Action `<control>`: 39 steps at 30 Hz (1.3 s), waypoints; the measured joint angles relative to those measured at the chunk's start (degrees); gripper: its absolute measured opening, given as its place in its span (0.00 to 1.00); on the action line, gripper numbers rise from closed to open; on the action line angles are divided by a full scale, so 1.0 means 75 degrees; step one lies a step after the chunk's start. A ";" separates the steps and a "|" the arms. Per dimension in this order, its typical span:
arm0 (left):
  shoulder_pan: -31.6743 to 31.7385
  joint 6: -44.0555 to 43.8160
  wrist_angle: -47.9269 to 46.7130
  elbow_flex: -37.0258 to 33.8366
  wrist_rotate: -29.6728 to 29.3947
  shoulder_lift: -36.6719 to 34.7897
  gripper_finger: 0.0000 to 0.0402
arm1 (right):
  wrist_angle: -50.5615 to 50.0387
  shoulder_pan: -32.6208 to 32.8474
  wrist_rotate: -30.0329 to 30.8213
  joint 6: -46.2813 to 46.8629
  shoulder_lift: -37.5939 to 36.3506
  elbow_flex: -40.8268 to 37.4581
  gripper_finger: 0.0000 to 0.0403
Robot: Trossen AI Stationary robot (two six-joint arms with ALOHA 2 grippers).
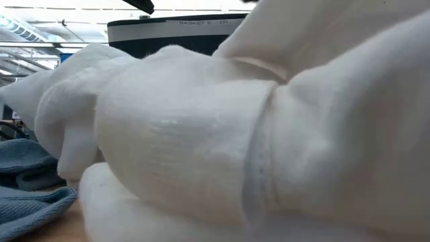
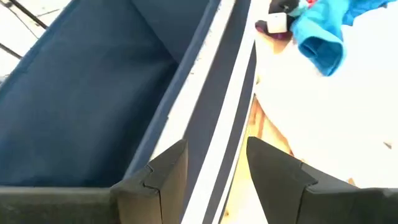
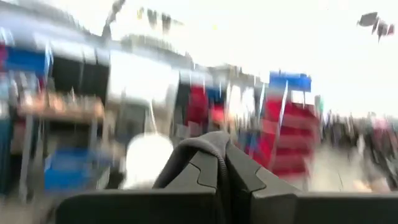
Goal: Sort clothes
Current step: Put the gray short into the white and blue laundry organizer
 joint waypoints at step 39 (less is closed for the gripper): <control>0.0000 0.0420 -0.0198 0.0000 0.0082 0.0000 0.44 | -0.4922 -0.5986 -0.4734 0.3579 0.1812 -0.0012 0.00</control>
